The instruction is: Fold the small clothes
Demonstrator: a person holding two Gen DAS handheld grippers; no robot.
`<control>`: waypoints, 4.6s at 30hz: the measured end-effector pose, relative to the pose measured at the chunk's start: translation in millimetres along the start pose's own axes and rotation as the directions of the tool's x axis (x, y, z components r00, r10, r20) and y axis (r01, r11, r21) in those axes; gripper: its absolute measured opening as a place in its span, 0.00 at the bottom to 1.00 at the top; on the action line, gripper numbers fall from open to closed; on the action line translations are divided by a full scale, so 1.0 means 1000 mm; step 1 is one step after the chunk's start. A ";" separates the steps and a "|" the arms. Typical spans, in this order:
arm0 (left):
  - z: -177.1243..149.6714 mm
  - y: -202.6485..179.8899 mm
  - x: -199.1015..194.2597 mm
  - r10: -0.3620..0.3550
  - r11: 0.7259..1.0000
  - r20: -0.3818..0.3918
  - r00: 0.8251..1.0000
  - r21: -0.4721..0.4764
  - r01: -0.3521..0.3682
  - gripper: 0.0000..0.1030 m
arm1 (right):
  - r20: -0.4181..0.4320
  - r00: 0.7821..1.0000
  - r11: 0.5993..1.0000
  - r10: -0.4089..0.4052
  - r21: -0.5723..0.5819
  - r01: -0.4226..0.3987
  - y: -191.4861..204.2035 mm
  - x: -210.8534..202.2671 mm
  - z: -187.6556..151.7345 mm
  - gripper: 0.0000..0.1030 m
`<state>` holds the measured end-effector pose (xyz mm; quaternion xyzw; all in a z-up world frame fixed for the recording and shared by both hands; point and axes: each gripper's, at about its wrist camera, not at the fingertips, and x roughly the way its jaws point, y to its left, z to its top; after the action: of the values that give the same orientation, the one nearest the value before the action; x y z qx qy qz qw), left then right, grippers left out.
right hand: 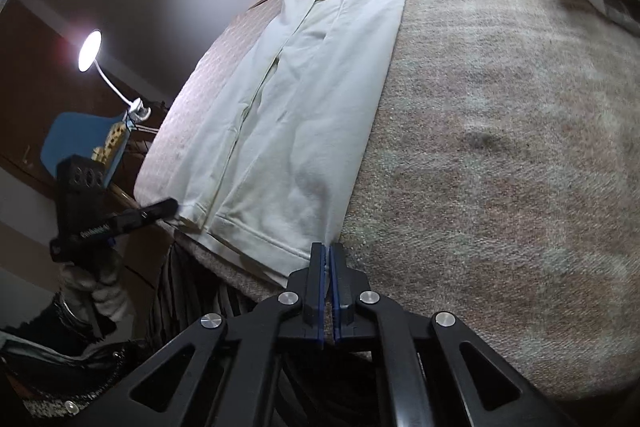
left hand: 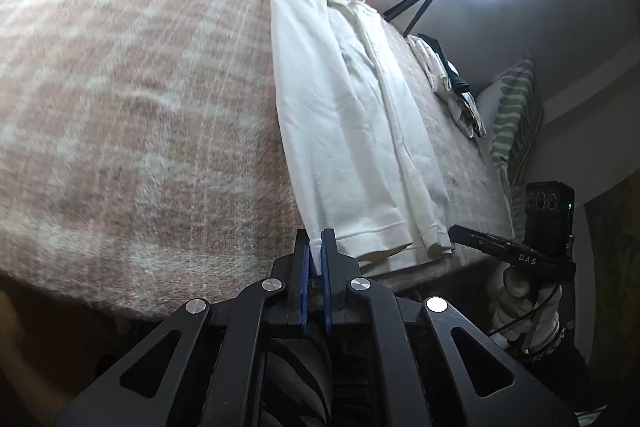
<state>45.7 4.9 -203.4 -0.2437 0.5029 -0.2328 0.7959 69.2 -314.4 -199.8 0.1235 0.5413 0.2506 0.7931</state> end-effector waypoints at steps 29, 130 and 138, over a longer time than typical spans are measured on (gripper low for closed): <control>0.087 -0.017 -0.002 -0.057 0.998 0.114 0.992 0.006 0.057 0.03 | 0.192 0.980 0.991 0.048 0.113 -0.071 0.003 -0.029 0.080 0.00; 0.338 0.026 0.137 0.067 0.990 0.203 0.977 0.112 -0.091 0.01 | 0.205 0.979 0.996 0.011 0.087 -0.030 -0.089 0.095 0.342 0.03; 0.335 0.004 0.110 0.006 0.988 0.229 0.973 0.149 -0.042 0.01 | 0.260 0.965 0.999 0.032 0.022 -0.039 -0.063 0.061 0.339 0.02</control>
<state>395.2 -7.9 -155.9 -0.2009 0.3918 -0.2317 0.8675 415.6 -309.7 -148.2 0.1756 0.4337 0.2392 0.8508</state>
